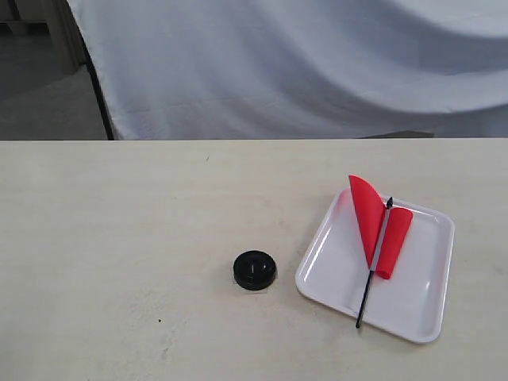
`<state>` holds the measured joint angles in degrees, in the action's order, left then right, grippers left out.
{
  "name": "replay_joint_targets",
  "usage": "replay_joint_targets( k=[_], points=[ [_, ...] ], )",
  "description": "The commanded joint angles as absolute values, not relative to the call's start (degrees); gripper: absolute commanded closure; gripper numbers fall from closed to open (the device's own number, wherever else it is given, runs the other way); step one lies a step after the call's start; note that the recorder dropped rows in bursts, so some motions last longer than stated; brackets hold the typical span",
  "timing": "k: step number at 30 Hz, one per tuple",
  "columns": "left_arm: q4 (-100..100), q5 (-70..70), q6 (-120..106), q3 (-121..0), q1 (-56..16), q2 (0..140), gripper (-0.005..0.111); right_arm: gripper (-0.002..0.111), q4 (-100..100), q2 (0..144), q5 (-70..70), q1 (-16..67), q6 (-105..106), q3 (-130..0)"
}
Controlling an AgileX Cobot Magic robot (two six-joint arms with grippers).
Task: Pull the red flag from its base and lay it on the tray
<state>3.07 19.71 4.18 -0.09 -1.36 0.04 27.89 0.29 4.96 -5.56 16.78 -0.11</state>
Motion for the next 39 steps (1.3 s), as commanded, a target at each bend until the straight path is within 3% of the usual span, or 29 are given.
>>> replay_joint_targets(
  k=[1,13,22,39],
  points=[
    [2.89,19.71,4.34,0.0,-1.34,0.0,0.105,0.109,28.2,0.0,4.72,-5.67,17.83,0.0],
    [2.89,19.71,4.34,0.0,-1.34,0.0,0.105,0.109,27.34,0.0,5.88,-5.67,16.88,0.0],
    [3.0,19.71,4.34,0.0,-1.34,0.0,0.105,0.109,1.76,0.0,10.67,-5.67,-8.13,0.0],
    [3.0,19.71,4.34,0.0,-1.34,0.0,0.105,0.109,3.38,0.0,15.48,-5.67,-6.96,0.0]
  ],
)
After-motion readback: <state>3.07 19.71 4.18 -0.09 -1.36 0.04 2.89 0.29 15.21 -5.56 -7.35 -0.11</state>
